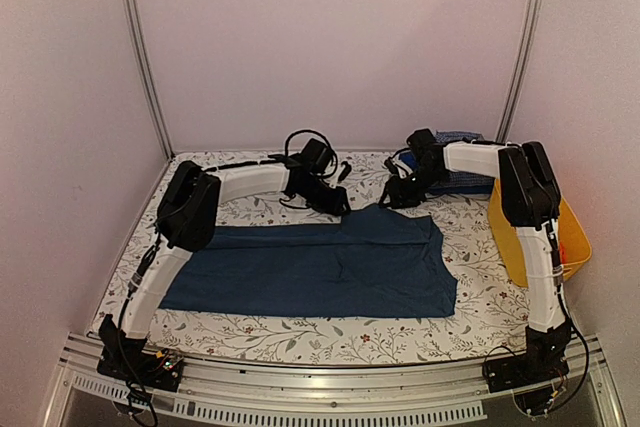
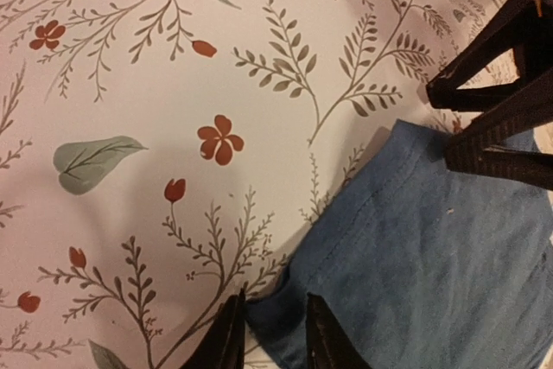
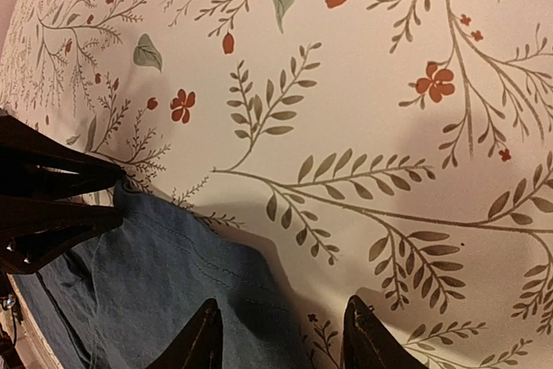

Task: Fold and stack the mixed laundry pile
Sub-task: Adjust the rectangle-folded T-shirt at the center of the board.

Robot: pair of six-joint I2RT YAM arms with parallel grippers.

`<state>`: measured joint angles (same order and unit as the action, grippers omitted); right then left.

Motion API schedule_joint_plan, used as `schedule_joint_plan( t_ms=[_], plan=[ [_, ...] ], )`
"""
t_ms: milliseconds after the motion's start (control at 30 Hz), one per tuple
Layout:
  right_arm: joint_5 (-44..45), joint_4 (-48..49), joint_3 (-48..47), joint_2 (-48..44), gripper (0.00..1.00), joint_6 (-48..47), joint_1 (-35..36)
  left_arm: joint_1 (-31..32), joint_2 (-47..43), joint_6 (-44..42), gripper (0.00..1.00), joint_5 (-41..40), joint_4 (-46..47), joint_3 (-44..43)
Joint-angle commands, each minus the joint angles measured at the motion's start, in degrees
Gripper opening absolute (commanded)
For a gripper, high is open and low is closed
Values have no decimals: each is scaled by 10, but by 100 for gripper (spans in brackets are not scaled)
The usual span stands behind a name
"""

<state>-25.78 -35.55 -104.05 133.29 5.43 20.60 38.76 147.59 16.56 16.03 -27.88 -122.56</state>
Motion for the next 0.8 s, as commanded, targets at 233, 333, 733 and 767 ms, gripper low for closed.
schedule_joint_plan(
  t_ms=[233,333,733,767],
  plan=[
    [-20,-18,-47,24,19,-9,19,10,11,-16,1,33,-15,-9],
    [-20,-22,-43,3,12,-9,19,9,-7,-26,0,33,-15,-6],
    [-40,-8,56,-116,0,-22,28,15,-182,-49,0,50,90,183],
    [-45,-6,68,-129,0,-25,30,18,-195,-55,0,53,96,200]
  ],
)
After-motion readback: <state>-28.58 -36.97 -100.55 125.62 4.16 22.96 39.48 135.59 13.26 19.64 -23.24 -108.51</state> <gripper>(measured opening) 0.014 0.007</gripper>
